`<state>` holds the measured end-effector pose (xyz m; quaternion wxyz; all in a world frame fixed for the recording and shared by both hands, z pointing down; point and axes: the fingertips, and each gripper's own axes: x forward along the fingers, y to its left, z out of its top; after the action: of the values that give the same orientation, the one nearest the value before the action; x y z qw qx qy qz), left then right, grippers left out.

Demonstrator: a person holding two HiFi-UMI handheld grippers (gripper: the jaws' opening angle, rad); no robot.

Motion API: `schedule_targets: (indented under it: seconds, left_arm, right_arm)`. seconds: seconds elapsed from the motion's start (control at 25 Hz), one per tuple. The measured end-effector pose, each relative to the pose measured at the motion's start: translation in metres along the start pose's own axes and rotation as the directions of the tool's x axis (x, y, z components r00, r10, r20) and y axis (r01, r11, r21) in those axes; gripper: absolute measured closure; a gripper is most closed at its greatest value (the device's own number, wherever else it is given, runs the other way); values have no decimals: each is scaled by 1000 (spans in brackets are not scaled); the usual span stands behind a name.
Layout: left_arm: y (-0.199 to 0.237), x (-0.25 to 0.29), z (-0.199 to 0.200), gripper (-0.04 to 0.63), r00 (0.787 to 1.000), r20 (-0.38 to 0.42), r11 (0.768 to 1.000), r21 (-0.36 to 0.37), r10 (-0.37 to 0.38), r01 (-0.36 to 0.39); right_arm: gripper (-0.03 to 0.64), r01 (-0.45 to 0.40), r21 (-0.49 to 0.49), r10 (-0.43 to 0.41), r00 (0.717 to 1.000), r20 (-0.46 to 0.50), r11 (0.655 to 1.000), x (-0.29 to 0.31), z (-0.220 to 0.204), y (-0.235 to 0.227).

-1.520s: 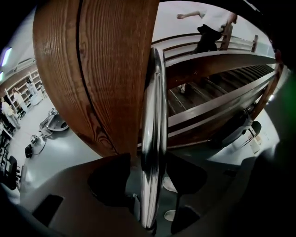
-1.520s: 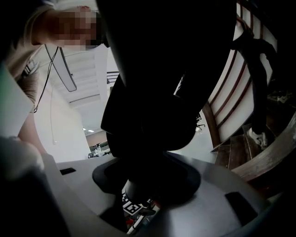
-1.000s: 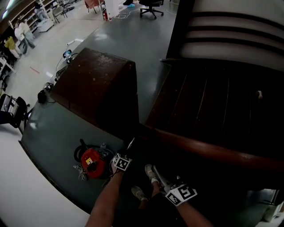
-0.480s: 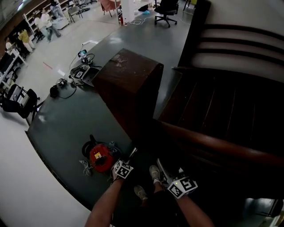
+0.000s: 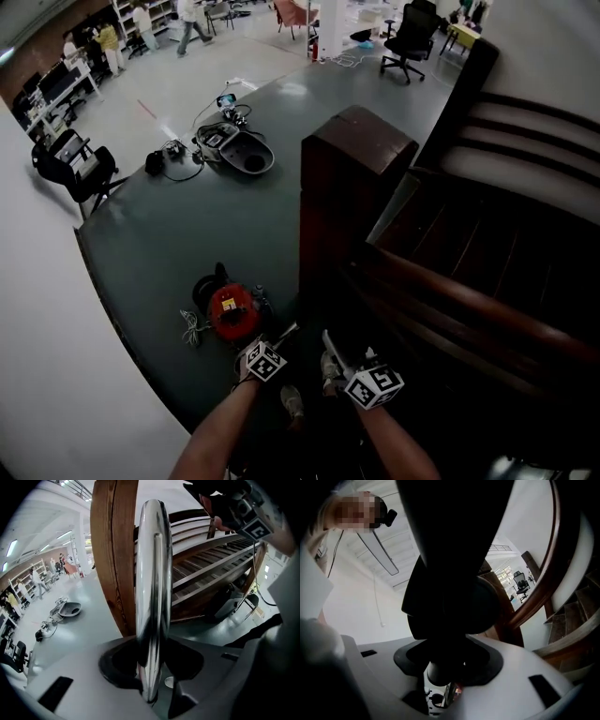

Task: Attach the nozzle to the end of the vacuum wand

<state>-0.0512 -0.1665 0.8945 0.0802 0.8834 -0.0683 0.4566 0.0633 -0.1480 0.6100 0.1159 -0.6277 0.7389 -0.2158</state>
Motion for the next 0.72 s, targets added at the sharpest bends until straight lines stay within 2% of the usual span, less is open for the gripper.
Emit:
schedule_targets:
  seconds: [0.24,0.48,0.72]
  left_arm:
    - [-13,-40,-28,451,999,37,1000,-8,28,-28]
    - [-18,-54,-41,451,997,53,998,-5,57,-56]
    - [-19,-58,-45,451,996,50,997,-22,77,-76]
  right_arm:
    - [436,-51,-1,51,995,-81,999,29,-39,34]
    - [436,-105,-52,93,976,-194,993,50,-84,48]
    - [436,-119,-57,104,970,-218,991,56,-94,54]
